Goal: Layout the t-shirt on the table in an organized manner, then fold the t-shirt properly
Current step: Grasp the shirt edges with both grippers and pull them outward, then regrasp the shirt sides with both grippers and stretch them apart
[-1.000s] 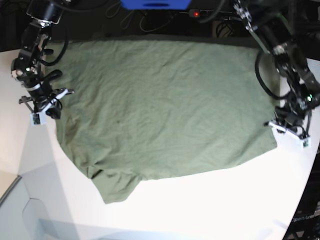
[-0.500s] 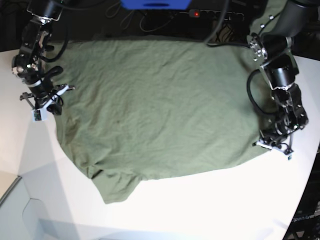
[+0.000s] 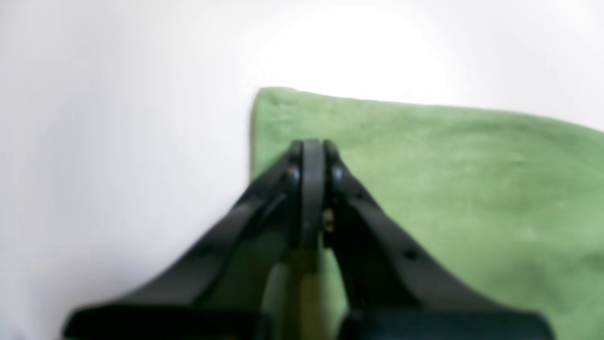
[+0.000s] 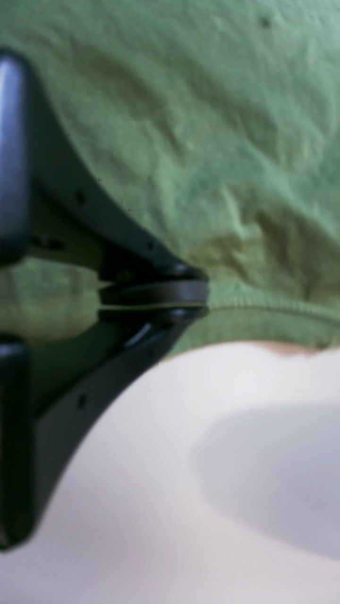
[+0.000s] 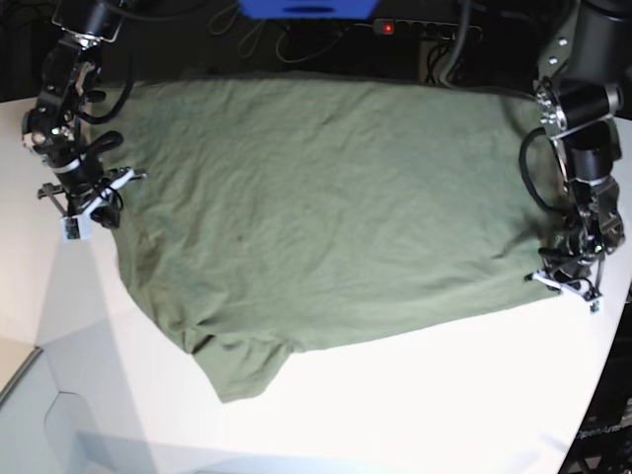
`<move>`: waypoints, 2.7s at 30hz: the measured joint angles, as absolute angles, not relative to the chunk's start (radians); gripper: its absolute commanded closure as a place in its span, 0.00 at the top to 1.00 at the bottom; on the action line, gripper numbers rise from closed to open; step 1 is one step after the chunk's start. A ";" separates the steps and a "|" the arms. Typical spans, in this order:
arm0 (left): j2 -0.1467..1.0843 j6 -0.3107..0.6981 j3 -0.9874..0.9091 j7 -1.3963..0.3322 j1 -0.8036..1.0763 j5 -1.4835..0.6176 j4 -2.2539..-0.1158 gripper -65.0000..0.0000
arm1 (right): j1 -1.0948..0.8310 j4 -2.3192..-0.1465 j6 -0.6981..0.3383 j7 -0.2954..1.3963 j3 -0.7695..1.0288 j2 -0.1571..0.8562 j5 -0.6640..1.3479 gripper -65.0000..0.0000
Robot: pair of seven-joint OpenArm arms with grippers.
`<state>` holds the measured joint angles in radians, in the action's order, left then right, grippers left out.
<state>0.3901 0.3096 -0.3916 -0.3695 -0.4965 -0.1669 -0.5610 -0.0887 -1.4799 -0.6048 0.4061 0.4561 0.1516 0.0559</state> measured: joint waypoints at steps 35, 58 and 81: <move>0.112 0.323 -0.628 -0.988 -0.064 -0.167 -1.428 0.00 | 0.307 -1.122 -0.605 0.405 0.247 0.181 0.047 0.00; 0.222 0.318 -0.449 -0.554 -0.382 -0.184 -0.826 0.00 | 0.262 -0.884 -0.607 0.222 0.223 0.308 0.062 0.00; 0.171 0.316 -0.452 -0.963 -0.302 -0.171 -1.276 0.00 | 0.112 -1.289 -0.566 0.338 0.468 0.191 -0.007 0.00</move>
